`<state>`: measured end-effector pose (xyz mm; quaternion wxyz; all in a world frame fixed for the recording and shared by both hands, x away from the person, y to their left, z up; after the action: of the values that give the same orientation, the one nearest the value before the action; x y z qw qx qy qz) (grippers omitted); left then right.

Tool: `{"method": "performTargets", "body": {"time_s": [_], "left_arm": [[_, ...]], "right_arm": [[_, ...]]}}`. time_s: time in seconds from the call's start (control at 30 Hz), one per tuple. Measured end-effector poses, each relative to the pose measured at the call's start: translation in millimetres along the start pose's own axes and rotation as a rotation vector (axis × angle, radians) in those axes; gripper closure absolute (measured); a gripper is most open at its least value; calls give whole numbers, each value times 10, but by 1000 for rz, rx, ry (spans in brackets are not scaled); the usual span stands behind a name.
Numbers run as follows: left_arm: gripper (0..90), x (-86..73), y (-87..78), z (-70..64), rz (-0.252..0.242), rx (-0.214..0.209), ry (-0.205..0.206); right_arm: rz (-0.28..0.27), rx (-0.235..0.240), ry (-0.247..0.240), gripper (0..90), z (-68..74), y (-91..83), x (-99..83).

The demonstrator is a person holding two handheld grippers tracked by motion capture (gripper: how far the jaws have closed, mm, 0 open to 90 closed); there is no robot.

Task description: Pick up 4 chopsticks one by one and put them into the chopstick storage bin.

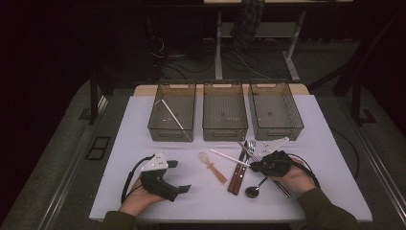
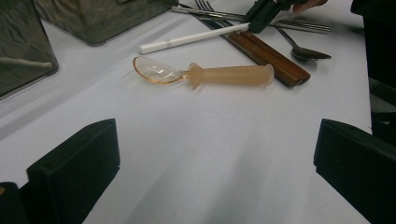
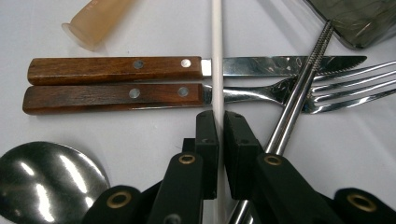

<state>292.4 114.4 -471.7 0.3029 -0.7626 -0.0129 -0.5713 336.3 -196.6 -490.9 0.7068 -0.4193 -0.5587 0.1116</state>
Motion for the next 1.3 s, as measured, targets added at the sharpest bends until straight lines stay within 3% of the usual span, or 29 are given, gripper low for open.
{"method": "performTargets", "body": {"time_s": [0.17, 0.4, 0.7, 1.3], "left_arm": [[0, -1, 0, 0, 0, 1, -1], [0, 1, 0, 1, 0, 2, 1], [0, 4, -5, 0, -2, 0, 1], [0, 2, -1, -1, 0, -1, 1]], "right_arm": [[-3, 7, 21, 847, -10, 0, -3], [-6, 6, 9, 847, -9, 1, -3], [-12, 15, 55, 850, -40, -23, -3], [-104, 25, 87, 850, -78, -218, 88]]}}
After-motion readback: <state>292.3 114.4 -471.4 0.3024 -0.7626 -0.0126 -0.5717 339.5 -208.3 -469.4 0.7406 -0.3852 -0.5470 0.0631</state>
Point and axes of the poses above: each handheld gripper's, and its own axes: y roughly forward along the jaws, x roughly out of its top, z roughly to its left, the point moved 6 cm from there along y, roughly forward along the jaws, and after that the axes turned 5 degrees about -z, right-handed, at the moved point
